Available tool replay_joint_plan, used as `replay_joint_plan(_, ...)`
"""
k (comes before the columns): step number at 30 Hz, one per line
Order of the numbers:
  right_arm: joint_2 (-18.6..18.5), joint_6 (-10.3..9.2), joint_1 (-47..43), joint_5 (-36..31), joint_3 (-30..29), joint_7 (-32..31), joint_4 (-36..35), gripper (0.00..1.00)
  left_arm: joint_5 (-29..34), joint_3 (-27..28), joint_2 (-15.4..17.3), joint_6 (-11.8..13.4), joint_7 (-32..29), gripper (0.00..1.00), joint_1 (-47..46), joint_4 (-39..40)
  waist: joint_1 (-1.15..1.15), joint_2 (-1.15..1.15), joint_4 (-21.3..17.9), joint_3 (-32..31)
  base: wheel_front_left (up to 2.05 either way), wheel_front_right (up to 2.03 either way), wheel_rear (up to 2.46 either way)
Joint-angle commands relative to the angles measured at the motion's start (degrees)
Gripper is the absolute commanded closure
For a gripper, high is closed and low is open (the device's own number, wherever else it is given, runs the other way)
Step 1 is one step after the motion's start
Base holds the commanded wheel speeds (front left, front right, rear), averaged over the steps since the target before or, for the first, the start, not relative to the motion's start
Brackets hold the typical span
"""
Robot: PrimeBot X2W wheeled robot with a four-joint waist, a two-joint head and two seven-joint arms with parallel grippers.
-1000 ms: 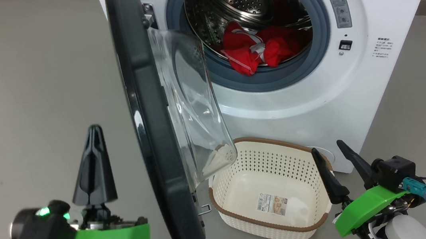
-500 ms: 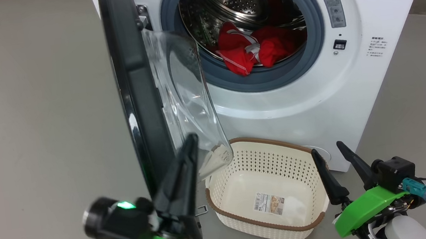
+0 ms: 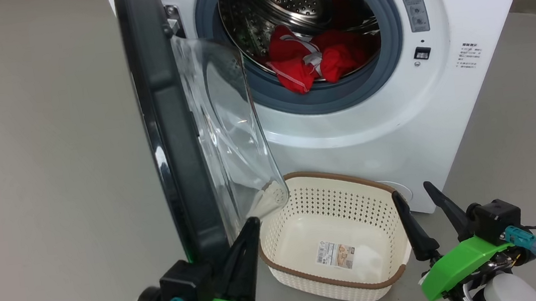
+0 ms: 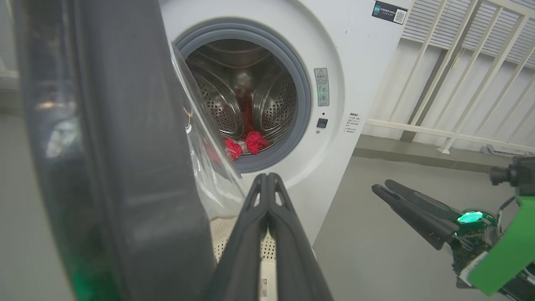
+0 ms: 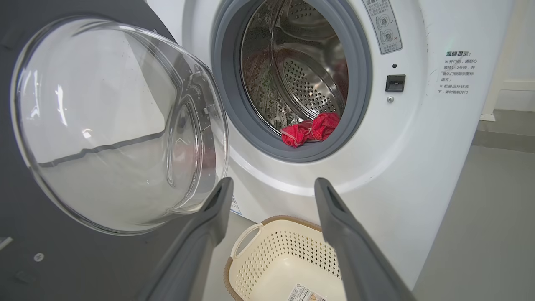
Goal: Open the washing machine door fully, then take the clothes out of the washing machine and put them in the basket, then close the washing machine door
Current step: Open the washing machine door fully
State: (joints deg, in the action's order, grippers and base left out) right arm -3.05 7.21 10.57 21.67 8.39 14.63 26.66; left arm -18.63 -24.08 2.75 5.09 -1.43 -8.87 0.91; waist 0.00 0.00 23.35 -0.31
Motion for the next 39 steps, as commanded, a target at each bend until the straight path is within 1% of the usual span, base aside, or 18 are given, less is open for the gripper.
replay_joint_plan(1,0.17,0.28,0.70,0.31,1.47,0.37,-1.11,0.00,-0.47,2.26,0.17,0.55,0.59,1.00,-0.31,0.53,0.00,0.00,-0.06,-0.13,0.00,0.00,0.00)
replay_joint_plan(4,0.17,0.28,0.66,0.19,1.31,0.37,-0.97,0.00,-0.84,3.15,0.38,1.04,1.20,1.00,-0.33,-1.09,0.00,0.00,0.06,-0.02,0.00,0.00,0.00)
replay_joint_plan(9,0.17,0.28,0.78,-0.16,1.11,0.37,-0.74,0.00,-0.76,4.75,0.91,2.61,1.88,1.00,-0.50,-2.82,0.00,0.00,0.55,0.39,0.00,0.00,0.00)
replay_joint_plan(13,0.17,0.28,0.96,-0.23,1.30,0.37,-0.59,0.00,-0.38,5.88,1.51,4.20,1.81,1.00,-0.29,-2.58,0.00,0.00,1.04,0.78,0.00,0.00,0.00)
replay_joint_plan(16,0.17,0.28,1.06,-0.28,1.43,0.37,-0.49,0.00,-0.55,6.69,1.80,4.94,1.79,1.00,-0.02,-2.19,0.00,0.00,1.23,1.00,0.00,0.00,0.00)
replay_joint_plan(28,0.17,0.28,1.56,-1.13,1.68,0.37,-0.22,0.00,-2.57,14.28,5.13,9.01,2.38,1.00,1.53,-0.51,0.00,0.00,1.66,2.48,0.00,0.00,0.00)
replay_joint_plan(34,0.17,0.28,1.88,-1.88,1.95,0.37,0.09,0.00,-3.80,17.87,6.01,10.89,3.25,1.00,1.88,-0.97,0.00,0.00,1.38,3.31,0.00,0.00,0.00)
replay_joint_plan(39,0.17,0.28,2.05,-2.53,1.88,0.37,0.25,0.00,-5.52,21.17,6.68,11.97,4.10,1.00,2.33,-1.85,0.00,0.00,1.18,3.85,0.00,0.00,0.00)
